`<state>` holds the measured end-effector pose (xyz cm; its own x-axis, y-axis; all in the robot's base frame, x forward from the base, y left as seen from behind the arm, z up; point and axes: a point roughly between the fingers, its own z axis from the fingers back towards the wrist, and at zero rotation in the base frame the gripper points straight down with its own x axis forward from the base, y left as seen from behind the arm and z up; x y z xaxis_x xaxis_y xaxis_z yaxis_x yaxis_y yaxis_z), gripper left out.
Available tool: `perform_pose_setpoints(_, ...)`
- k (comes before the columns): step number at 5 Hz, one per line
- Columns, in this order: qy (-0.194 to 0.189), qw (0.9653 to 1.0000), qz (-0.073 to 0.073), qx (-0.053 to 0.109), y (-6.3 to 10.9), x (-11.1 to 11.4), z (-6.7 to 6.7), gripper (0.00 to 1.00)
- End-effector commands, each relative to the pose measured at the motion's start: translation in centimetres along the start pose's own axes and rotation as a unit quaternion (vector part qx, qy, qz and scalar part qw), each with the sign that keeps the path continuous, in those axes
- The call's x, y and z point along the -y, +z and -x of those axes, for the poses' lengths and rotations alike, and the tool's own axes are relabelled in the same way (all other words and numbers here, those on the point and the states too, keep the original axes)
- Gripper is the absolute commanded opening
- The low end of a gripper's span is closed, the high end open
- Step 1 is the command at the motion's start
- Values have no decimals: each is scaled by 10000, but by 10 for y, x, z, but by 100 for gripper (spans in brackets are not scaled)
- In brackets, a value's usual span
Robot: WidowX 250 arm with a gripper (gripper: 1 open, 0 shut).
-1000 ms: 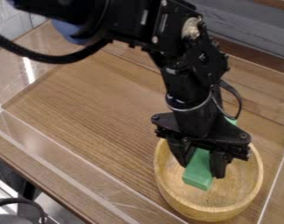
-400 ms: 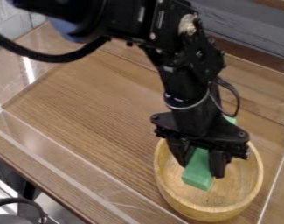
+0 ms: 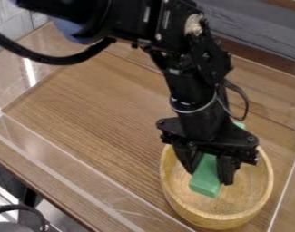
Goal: Put the green block in the brown bowl
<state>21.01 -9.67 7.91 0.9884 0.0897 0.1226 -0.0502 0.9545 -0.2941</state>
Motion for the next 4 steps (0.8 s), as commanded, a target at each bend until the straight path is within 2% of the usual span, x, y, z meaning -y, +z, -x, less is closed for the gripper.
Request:
perform_pose_setpoints(1, 17, 9999, 88, 143, 7, 2, -8, 0)
perform_pose_setpoints(4, 44, 9998, 166, 86, 4, 3, -8, 0)
